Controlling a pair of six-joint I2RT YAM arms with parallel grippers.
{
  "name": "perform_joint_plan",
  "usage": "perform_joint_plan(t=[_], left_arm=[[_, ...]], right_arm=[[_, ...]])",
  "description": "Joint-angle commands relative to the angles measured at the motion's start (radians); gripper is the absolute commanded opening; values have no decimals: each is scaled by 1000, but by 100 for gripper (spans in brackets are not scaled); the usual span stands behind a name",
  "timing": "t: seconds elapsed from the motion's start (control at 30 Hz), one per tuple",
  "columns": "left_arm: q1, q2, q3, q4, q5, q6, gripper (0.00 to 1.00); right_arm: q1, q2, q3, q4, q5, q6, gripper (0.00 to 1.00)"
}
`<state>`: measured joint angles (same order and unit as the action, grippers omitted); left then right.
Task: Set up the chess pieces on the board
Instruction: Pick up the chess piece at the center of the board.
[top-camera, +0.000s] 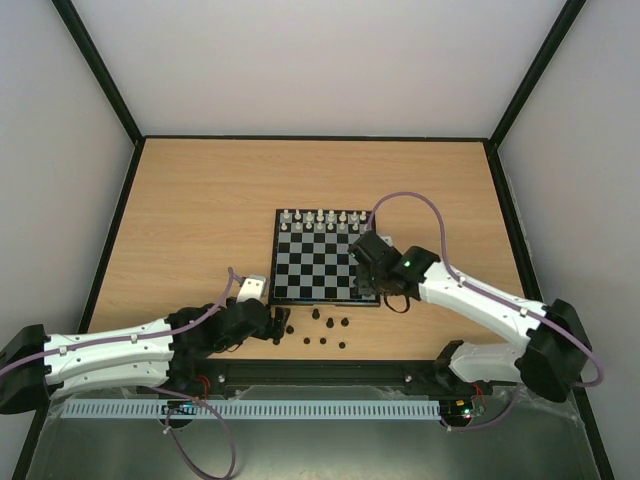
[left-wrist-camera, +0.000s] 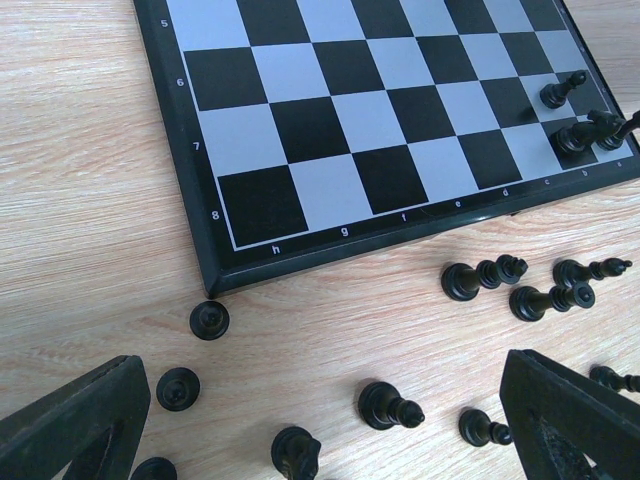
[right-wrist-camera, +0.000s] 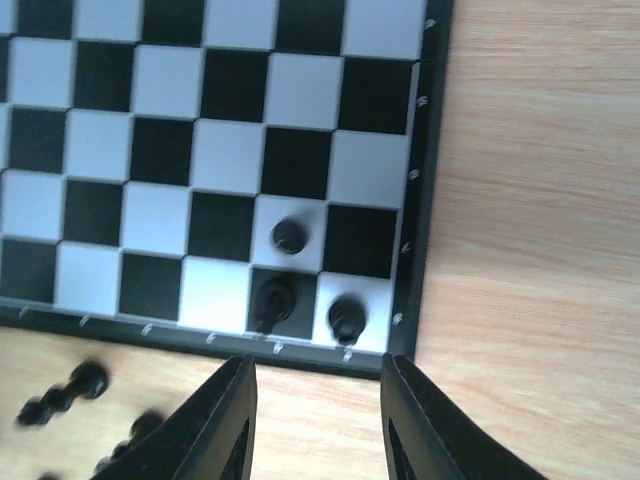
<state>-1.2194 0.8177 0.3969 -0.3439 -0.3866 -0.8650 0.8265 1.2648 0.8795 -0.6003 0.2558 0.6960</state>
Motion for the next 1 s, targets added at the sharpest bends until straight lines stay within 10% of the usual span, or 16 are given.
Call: perform_joint_plan(t=[0.0,0.33,0.97], left_arm=[[-9,8,19,-8,-30,-2,99],[-9,11,24,-8,-32,-4,99],[-9,-23,3,-24,-33,-9,99]], right_arm=[[96,-65,9,-110,-13,71,36],[404,51,-10,-68,-24,213,32],[520,235,-59,43,-89,281,28]])
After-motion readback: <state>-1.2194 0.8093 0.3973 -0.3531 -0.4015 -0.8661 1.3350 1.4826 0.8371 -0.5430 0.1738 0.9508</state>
